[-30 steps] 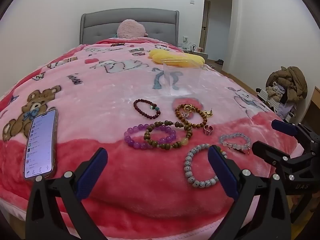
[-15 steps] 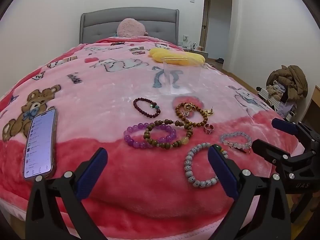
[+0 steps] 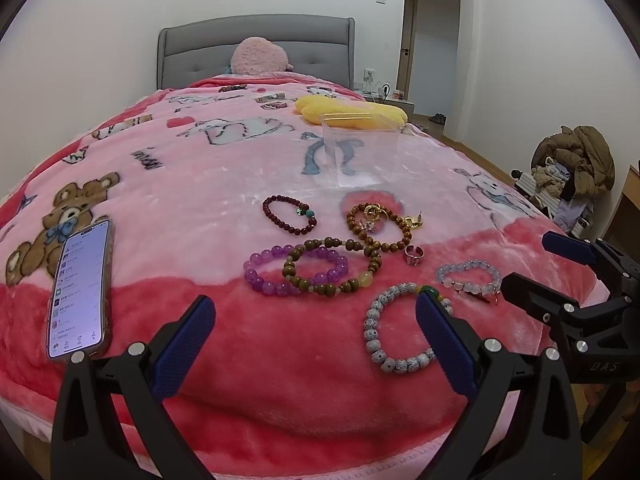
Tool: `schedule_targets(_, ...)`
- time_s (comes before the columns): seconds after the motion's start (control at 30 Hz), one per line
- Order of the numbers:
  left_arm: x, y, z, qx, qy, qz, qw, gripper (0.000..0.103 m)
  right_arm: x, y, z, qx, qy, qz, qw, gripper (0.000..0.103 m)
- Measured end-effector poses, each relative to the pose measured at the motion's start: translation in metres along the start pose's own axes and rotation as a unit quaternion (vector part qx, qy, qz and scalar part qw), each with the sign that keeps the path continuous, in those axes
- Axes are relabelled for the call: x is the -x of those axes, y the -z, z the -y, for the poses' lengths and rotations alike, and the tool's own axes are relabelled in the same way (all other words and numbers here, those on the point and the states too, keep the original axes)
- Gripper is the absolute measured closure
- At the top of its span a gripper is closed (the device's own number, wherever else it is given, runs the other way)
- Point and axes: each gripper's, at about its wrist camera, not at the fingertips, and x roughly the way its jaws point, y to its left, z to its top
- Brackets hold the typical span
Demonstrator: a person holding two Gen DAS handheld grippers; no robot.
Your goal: Organize jewelry
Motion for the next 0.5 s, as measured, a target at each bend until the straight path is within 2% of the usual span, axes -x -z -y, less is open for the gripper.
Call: schedule_targets(0.5, 0.0019, 0.0003, 0.0026, -0.001, -0.001, 0.002, 1.0000, 0.004, 0.0004, -0.0009, -0.0002, 0.000, -0.001, 0.002, 1.000, 0.008)
